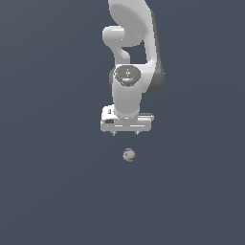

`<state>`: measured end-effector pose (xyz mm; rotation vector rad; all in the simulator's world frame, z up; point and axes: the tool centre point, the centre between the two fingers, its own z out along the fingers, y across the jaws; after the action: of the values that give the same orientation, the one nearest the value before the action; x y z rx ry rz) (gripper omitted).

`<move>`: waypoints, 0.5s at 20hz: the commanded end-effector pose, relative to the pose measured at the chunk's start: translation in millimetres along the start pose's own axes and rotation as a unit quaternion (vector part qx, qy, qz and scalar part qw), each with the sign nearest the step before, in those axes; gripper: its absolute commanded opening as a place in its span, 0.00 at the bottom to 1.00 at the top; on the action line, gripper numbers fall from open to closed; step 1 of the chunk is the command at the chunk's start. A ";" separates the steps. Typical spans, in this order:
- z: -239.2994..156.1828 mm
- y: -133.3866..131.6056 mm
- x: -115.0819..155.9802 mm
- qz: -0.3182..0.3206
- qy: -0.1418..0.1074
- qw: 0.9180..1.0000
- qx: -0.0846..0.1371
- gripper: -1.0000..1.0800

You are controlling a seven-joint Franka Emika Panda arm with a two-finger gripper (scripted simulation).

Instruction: Pick up the object and move it to a goal position.

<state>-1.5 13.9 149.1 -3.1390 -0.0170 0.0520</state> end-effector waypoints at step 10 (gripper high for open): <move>45.2 -14.2 41.1 0.039 0.013 0.999 0.000 0.96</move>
<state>33.0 26.8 108.5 -3.1397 0.0905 0.0192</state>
